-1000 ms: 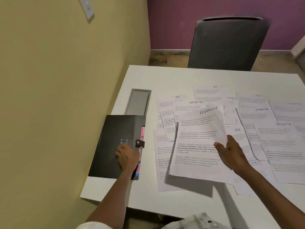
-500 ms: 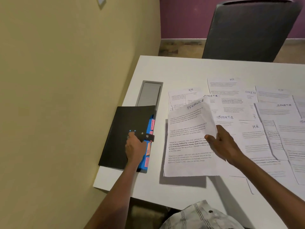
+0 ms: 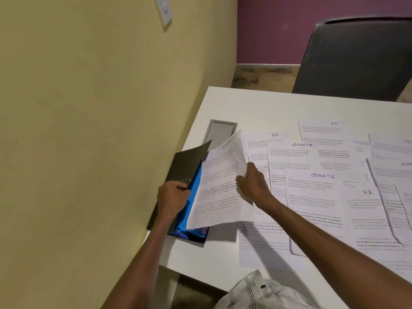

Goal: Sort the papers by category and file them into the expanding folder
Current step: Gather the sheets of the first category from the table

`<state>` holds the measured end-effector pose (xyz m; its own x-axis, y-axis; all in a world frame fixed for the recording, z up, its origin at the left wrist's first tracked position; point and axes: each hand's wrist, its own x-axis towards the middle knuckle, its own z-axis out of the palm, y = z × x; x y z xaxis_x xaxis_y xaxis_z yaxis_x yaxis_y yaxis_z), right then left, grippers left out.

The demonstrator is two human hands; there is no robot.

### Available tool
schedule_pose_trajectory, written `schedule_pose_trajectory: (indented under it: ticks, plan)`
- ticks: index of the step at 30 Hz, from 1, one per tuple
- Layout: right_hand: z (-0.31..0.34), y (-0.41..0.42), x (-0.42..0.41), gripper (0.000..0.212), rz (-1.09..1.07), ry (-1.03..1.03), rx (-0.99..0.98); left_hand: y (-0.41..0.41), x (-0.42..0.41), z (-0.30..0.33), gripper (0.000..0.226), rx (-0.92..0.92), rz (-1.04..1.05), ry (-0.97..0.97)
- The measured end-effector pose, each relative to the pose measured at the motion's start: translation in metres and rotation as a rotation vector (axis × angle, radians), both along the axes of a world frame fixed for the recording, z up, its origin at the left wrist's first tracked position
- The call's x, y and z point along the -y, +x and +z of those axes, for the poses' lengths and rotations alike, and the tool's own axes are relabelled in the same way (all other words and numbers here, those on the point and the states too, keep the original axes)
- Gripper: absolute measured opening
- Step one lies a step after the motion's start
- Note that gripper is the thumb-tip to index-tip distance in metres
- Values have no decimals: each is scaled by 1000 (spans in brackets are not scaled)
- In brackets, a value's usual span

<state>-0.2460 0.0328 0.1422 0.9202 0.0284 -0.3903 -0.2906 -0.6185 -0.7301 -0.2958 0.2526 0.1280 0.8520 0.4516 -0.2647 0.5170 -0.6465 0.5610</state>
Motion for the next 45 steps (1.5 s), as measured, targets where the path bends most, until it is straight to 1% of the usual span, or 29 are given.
schedule_pose_trajectory:
  ticks: [4,7,10,13,14,15,17,18,19,20,21,23,26,27,28,29,30,31,32,33,35,37,39,42,43,45]
  plan:
    - [6,1,-25,21,-29,-29,49,-3,2,3,7,-8,-40,22]
    - [0,-8,-40,20,-23,-39,91,-3,11,6,8,-14,-61,5]
    - [-9,-15,-54,26,-1,-21,112,-3,22,8,7,14,-59,-49]
    - [-17,-20,-67,35,17,-30,114,-4,35,13,9,80,-29,-92]
    - [-21,-20,-71,34,40,-52,93,-5,39,14,10,98,-25,-103]
    - [-24,-21,-75,29,64,-37,61,-5,42,15,11,111,-29,-110]
    - [-26,-24,-80,27,130,11,26,-5,46,18,15,120,-43,-126]
    - [-27,-25,-82,15,181,2,-4,-6,46,19,17,124,-53,-137]
    - [-29,-25,-83,16,204,20,-21,-6,45,19,20,129,-65,-143]
    - [-34,-22,-85,35,203,23,-42,-7,44,19,22,133,-74,-149]
    - [-36,-22,-86,47,190,40,-48,-8,42,20,22,136,-83,-150]
    - [-41,-22,-91,53,188,62,-58,-10,39,20,22,144,-88,-156]
    - [-41,-21,-99,50,187,96,-81,-12,33,22,23,155,-93,-142]
    - [-40,-21,-101,44,198,102,-100,-13,31,23,23,159,-97,-128]
    - [-38,-20,-103,36,199,118,-161,-14,30,24,23,162,-94,-110]
    - [-37,-19,-105,25,226,134,-219,-15,29,25,22,168,-85,-86]
    - [-37,-17,-106,32,256,140,-255,-15,29,25,21,172,-76,-56]
    - [-37,-14,-106,52,292,138,-276,-16,29,24,20,177,-71,-18]
    - [-36,-13,-105,67,312,154,-301,-17,30,23,19,180,-68,18]
    - [-33,-12,-102,75,314,168,-322,-17,31,21,18,178,-65,46]
    - [-29,-11,-95,80,299,148,-345,-16,33,17,18,154,-57,71]
    - [-27,-9,-85,70,291,126,-330,-14,32,8,19,117,-50,82]
    - [-29,-6,-74,61,265,158,-312,-12,32,-2,18,64,-48,104]
    - [-30,-1,-49,56,210,190,-293,-9,36,-16,10,6,-26,95]
    - [-30,0,-38,48,189,230,-291,-7,38,-19,5,-11,-26,81]
    - [-29,-4,-10,33,123,304,-293,-4,42,-27,8,-35,-36,58]
